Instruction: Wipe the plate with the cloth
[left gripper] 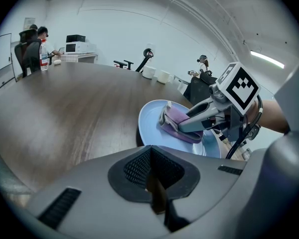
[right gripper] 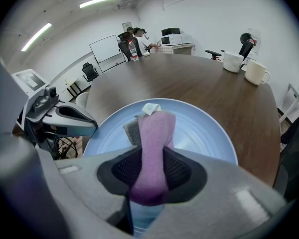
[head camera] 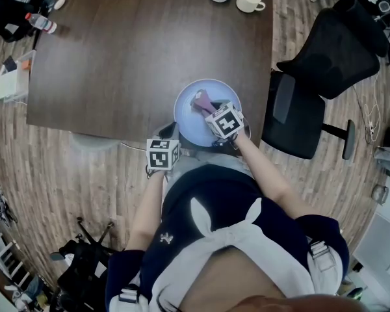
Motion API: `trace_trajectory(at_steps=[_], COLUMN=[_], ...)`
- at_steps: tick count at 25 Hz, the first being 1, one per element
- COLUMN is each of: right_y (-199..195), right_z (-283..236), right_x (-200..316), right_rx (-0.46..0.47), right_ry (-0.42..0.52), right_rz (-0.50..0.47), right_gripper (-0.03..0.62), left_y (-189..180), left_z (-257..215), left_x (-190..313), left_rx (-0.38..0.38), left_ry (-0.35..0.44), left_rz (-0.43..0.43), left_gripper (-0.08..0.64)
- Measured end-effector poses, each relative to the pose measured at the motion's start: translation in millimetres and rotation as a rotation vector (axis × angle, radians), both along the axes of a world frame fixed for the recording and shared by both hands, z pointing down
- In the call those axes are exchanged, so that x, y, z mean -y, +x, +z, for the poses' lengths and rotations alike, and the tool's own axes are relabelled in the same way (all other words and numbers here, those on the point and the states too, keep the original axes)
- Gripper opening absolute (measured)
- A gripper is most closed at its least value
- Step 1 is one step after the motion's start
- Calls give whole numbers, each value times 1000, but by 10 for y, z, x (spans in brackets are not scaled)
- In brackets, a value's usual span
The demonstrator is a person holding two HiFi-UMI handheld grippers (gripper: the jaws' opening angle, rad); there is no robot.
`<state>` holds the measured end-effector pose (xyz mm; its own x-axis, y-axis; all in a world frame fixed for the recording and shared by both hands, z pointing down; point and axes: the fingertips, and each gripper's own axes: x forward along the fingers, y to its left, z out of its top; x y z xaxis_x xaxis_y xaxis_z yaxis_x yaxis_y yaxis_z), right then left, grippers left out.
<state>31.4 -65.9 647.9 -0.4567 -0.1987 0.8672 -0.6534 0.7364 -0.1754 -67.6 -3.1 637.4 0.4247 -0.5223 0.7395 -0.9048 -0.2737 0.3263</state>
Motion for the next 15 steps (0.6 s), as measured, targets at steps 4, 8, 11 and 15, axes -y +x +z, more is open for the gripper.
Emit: trace_trajectory(at_steps=[4, 8, 11, 15], right_y=[-107, -204, -262, -335], right_z=[-14, -7, -7, -15], right_x=[-64, -153, -192, -226], right_rx=[3, 9, 13, 29], right_ry=[4, -8, -5, 2], right_rz=[-15, -30, -23, -10], right_gripper=[124, 124, 124, 124], left_y=[-7, -7, -9, -9], left_z=[9, 12, 15, 15], left_x=[1, -3, -11, -6], left_rx=[-2, -6, -7, -3], left_ry=[-1, 1, 1, 1], left_rz=[2, 2, 3, 5], left_gripper=[6, 6, 6, 6])
